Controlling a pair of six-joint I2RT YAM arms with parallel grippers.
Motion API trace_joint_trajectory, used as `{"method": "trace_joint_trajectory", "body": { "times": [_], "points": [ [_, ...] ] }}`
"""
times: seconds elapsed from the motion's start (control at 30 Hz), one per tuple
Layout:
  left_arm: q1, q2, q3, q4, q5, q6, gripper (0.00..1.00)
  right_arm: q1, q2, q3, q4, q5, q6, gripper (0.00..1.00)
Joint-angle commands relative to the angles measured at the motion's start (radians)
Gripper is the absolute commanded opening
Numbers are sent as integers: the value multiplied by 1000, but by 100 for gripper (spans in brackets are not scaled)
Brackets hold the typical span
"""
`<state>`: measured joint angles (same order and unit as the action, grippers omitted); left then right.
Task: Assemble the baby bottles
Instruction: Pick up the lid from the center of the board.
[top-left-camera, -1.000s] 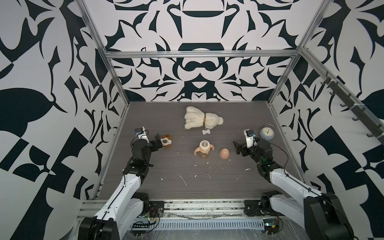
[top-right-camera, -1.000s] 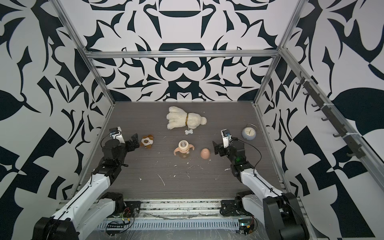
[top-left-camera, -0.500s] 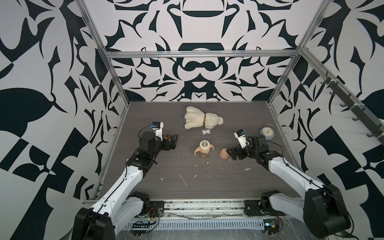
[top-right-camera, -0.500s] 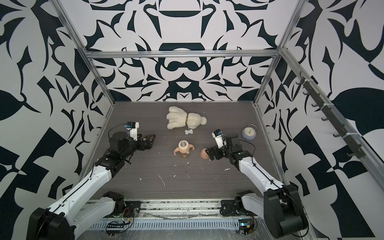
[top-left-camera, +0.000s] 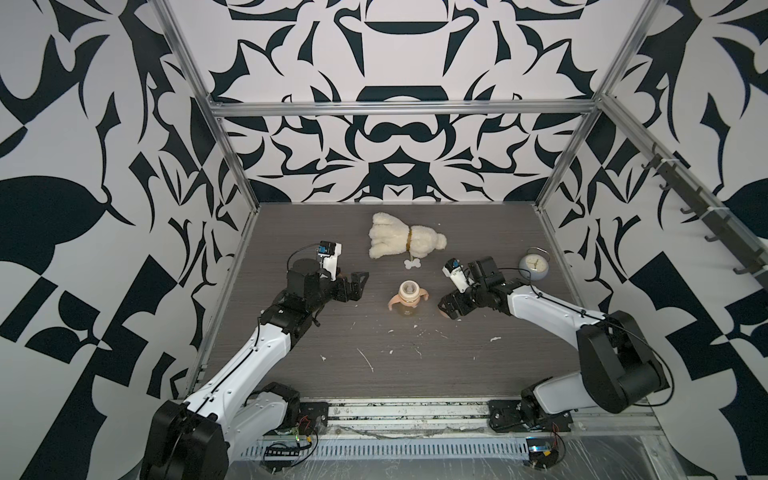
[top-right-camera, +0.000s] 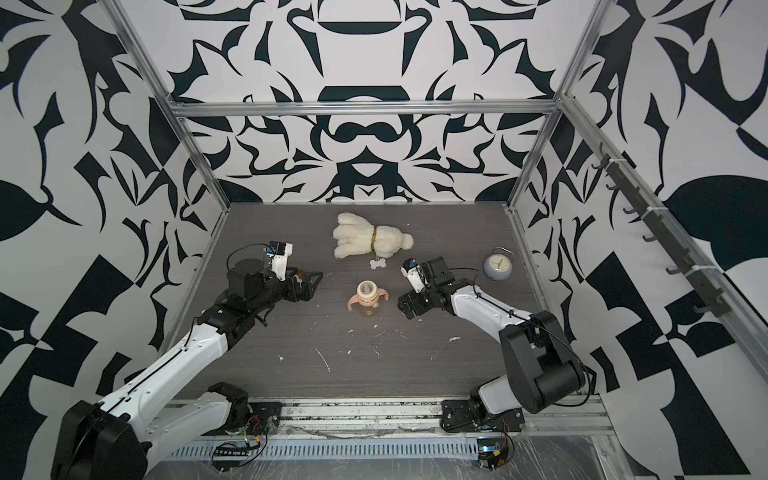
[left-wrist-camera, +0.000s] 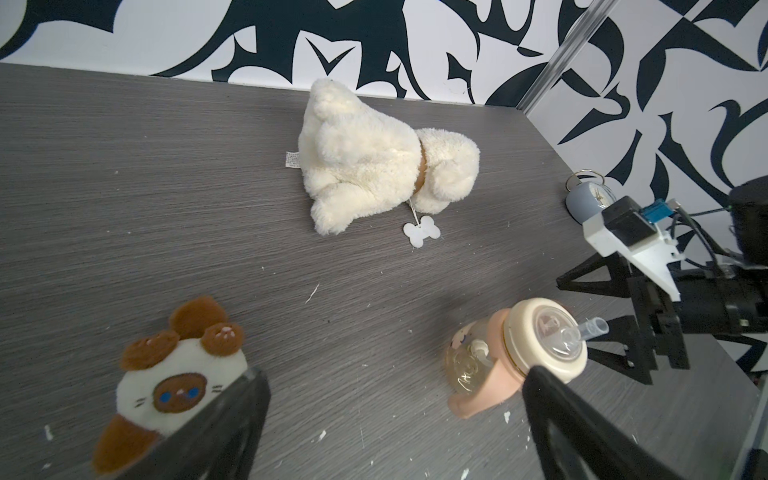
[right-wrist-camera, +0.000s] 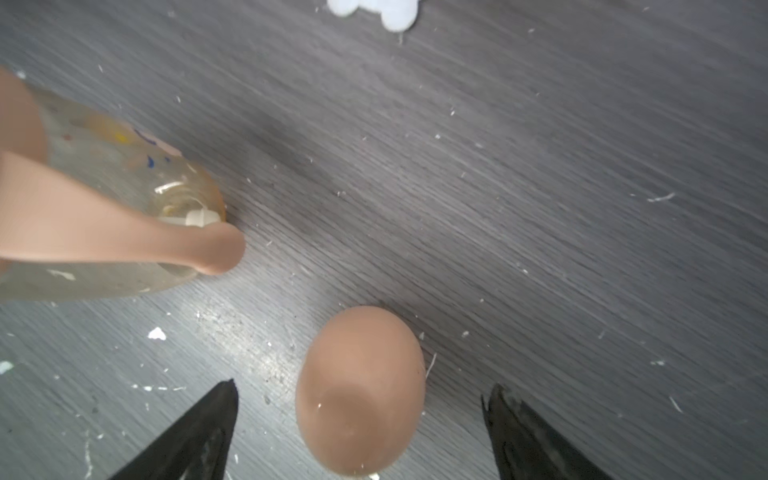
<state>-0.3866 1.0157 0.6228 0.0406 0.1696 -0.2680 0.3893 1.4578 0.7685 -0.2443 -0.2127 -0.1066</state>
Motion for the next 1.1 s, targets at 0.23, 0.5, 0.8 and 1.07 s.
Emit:
{"method": "trace_joint_trajectory", "body": {
  "times": [0.23, 0.5, 0.8, 1.07],
  "points": [
    [-4, -60, 10, 8, 0, 32, 99, 29, 71, 77, -83, 53, -36, 79],
    [-4, -52, 14, -4, 7, 39, 99, 35, 116, 107, -98, 48, -58, 67],
    [-3, -51, 20, -18, -5, 46, 99, 35, 90, 91, -101, 19, -80, 47],
    [-3, -49, 25, -31, -7, 46, 99, 39, -67, 199, -241, 7, -90, 45]
  ]
}}
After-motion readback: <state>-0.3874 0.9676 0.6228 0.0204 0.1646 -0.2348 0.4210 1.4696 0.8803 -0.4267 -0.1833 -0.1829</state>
